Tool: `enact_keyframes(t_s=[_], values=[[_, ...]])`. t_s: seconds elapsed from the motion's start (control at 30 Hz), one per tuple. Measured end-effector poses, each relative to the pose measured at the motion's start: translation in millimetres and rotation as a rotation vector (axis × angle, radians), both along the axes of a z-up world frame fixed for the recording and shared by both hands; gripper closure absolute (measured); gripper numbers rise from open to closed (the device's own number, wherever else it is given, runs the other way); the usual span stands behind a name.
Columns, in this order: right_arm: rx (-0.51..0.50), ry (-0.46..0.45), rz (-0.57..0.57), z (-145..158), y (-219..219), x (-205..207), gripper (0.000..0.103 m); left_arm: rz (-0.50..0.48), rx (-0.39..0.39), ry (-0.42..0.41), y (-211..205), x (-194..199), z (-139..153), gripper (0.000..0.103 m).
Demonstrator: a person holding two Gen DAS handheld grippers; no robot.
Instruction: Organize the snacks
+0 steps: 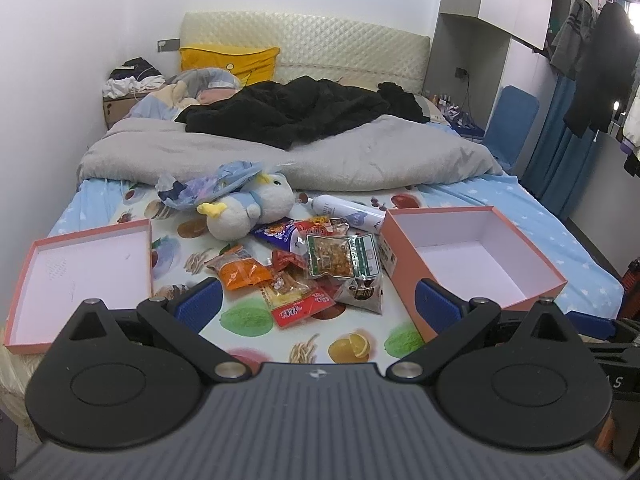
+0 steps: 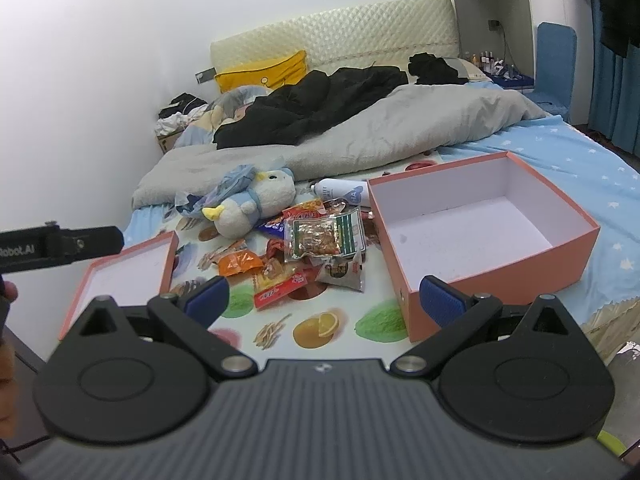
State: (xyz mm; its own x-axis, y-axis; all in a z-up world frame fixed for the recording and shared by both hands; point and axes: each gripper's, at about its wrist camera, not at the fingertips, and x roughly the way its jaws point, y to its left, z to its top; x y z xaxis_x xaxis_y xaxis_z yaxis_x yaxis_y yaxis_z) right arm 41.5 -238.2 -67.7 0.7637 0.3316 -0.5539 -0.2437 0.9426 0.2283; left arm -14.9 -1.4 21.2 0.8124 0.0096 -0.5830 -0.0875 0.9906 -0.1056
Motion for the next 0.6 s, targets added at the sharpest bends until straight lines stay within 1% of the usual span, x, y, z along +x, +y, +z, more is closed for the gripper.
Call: enact_keyframes(t_s=[0.6], values=[[-0.001,0.002,0.009,3.5,2.5,4.4,0.000,0.000,0.007,0.001,0.1,0.5,-0.9,0.000]])
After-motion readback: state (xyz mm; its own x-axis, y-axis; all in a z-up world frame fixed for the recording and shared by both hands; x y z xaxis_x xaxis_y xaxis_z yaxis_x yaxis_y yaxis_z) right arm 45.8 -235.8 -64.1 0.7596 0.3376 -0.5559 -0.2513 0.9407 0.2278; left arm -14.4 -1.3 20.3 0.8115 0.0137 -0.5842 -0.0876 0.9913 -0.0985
